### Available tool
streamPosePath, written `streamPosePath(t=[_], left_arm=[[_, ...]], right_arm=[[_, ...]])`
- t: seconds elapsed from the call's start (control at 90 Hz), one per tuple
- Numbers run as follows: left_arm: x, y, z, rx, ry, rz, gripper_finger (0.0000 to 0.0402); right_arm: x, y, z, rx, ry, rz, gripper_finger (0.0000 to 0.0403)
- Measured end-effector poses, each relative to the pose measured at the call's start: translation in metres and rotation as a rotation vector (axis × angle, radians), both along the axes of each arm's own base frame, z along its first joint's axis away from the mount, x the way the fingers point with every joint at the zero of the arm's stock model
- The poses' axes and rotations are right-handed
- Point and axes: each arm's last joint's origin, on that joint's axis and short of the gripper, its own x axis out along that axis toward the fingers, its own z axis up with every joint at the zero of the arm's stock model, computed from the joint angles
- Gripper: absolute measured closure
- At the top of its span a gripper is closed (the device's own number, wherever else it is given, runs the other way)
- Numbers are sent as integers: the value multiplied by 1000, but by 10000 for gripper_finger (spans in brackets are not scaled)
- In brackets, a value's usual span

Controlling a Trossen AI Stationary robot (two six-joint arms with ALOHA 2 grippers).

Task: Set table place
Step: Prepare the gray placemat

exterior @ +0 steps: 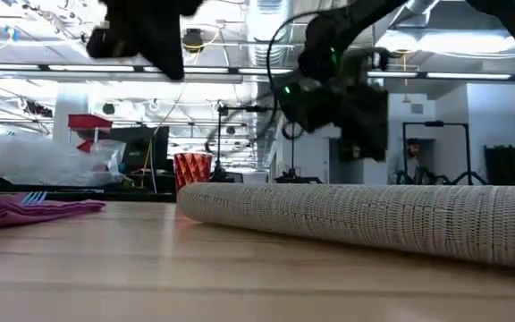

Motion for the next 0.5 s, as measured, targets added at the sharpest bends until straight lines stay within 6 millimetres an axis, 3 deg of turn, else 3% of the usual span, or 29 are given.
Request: streamPosePath(t=[0.2,0.356,0.5], left_arm=[[22,-3,-31,-15,25,-15,399],[36,15,-34,31,-73,-3,399],[44,33,-52,9,-172,32,399]], right_arm=[[-15,8,-25,17,64,11,333],[-22,8,-31,32,74,34,333],[-27,-1,-30,50,87,31,333]])
